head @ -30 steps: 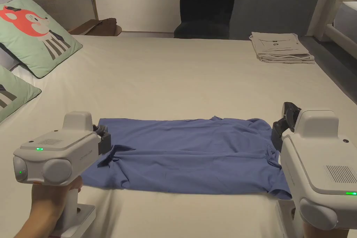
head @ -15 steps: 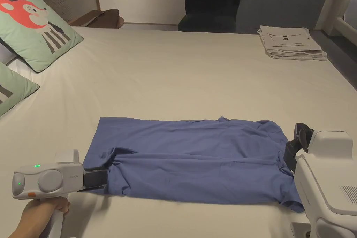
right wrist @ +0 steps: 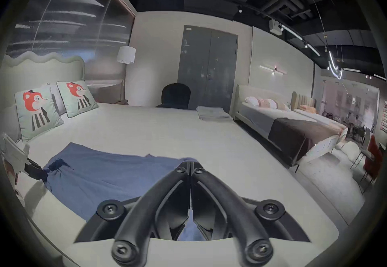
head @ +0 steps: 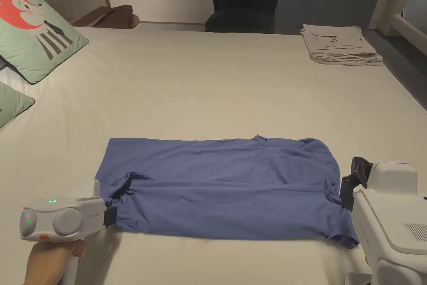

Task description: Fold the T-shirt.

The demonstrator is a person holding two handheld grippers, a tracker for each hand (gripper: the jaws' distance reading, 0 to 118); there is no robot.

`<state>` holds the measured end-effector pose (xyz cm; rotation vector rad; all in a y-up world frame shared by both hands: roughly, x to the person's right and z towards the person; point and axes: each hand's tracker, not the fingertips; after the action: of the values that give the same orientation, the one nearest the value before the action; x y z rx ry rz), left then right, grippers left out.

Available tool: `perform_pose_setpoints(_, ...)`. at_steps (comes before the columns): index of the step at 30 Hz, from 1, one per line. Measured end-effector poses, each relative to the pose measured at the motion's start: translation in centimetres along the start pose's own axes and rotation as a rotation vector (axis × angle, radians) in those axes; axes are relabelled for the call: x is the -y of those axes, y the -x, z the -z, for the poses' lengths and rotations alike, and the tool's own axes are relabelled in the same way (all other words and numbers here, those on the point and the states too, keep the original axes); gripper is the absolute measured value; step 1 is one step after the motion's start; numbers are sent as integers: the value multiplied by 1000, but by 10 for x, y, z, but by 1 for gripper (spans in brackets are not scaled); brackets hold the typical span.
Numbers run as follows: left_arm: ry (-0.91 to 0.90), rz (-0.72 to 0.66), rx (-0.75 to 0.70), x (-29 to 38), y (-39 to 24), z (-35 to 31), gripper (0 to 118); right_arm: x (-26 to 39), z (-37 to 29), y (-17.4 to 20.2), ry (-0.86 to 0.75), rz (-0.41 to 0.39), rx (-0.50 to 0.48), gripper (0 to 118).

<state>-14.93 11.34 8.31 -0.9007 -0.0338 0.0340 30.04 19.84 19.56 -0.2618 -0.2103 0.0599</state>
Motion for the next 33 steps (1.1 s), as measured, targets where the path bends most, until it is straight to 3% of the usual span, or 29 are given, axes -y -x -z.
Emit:
perform_pose_setpoints(3,-28,-28,29,-5,3,-13,7,17,16,-16,151,60,8,1)
perform_pose_setpoints(4,-31,-33,35,-7,7,-14,7,25,23,-20,212,73,4,9)
perform_pose_setpoints(5,-43,-32,42,-8,7,-17,7,32,30,-24,279,80,-2,23)
perform_pose_setpoints(6,-48,-28,46,-8,7,-20,6,42,36,-28,324,105,-12,44)
perform_pose_setpoints(7,-50,-27,48,-9,7,-21,6,53,42,-32,363,130,-32,73)
perform_pose_setpoints(8,-48,-23,51,-10,7,-19,6,63,48,-34,391,159,-39,90)
perform_pose_setpoints(9,-46,-23,54,-10,7,-19,6,72,54,-35,409,182,-31,101)
perform_pose_setpoints(10,-45,-24,59,-10,7,-20,6,80,60,-36,449,190,-29,105)
perform_pose_setpoints(15,-43,-25,58,-7,8,-18,6,101,71,-34,535,231,-45,101)
perform_pose_setpoints(16,-42,-27,57,-7,7,-18,6,103,73,-32,540,230,-42,87)
perform_pose_setpoints(18,-40,-34,59,-6,9,-18,6,103,72,-31,538,223,-59,81)
perform_pose_setpoints(19,-41,-40,58,-6,10,-19,6,102,72,-29,536,216,-78,68)
perform_pose_setpoints(20,-41,-47,60,-5,10,-18,6,102,72,-28,536,213,-88,46)
perform_pose_setpoints(22,-42,-56,60,-4,12,-19,6,101,68,-26,524,208,-94,13)
perform_pose_setpoints(23,-44,-60,59,-3,13,-20,6,99,66,-27,502,203,-88,9)
perform_pose_setpoints(33,-59,-173,108,25,33,-47,6,78,10,-47,418,194,-89,6)
